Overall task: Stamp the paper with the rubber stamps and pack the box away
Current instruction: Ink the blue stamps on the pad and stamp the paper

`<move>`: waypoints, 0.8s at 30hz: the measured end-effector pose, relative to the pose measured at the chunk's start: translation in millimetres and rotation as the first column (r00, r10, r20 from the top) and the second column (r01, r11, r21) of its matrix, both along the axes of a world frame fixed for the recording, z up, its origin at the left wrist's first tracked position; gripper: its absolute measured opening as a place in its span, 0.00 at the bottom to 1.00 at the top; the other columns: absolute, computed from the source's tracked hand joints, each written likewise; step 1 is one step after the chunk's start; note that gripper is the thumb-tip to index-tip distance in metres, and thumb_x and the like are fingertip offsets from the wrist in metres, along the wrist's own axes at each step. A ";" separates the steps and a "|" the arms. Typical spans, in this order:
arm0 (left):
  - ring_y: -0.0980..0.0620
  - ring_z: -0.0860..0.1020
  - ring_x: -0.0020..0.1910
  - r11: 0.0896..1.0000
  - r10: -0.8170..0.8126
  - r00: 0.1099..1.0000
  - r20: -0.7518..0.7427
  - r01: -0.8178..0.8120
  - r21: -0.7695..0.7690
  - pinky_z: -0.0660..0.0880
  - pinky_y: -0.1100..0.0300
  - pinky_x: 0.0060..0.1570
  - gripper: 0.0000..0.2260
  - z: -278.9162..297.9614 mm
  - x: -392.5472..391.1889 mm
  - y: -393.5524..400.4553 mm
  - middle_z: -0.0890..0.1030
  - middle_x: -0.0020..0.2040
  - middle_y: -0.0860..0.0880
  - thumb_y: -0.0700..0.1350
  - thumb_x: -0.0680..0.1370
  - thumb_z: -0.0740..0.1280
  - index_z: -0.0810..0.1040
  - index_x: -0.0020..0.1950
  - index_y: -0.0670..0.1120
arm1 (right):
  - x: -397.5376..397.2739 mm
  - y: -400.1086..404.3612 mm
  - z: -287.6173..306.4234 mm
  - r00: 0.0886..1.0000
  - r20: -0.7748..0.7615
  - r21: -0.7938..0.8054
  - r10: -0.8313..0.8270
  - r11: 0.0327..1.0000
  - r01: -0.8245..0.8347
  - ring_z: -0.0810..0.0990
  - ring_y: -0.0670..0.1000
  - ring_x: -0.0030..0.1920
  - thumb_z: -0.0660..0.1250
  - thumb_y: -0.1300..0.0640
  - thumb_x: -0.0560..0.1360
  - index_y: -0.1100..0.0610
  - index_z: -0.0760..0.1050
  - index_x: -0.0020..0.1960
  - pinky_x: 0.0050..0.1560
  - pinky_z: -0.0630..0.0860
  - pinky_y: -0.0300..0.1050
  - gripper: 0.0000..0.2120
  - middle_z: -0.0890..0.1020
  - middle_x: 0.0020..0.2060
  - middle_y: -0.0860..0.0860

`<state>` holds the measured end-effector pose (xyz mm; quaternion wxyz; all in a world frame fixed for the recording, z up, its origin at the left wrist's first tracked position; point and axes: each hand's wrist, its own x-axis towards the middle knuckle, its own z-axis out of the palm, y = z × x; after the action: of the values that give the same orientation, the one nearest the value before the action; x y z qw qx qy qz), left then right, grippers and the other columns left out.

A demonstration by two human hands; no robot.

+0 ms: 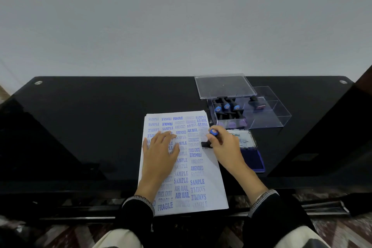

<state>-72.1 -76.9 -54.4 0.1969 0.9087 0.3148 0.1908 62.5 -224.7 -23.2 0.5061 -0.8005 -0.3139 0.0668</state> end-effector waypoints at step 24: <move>0.55 0.63 0.72 1.000 -0.009 1.000 0.004 0.009 0.001 0.47 0.45 0.75 0.15 1.7 -0.1 -0.7 0.70 0.69 0.57 0.54 0.80 0.60 0.73 0.66 0.54 | 9.2 -36.3 0.7 0.903 -0.350 0.263 -0.249 0.899 0.350 0.81 0.49 0.36 0.63 0.59 0.78 0.57 0.77 0.54 0.45 0.79 0.45 0.06 0.82 0.40 0.55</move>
<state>-72.3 -77.5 -52.7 0.1980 0.9098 0.3103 0.1917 71.7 -261.0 -22.5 0.6758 -0.7265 -0.1096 0.0592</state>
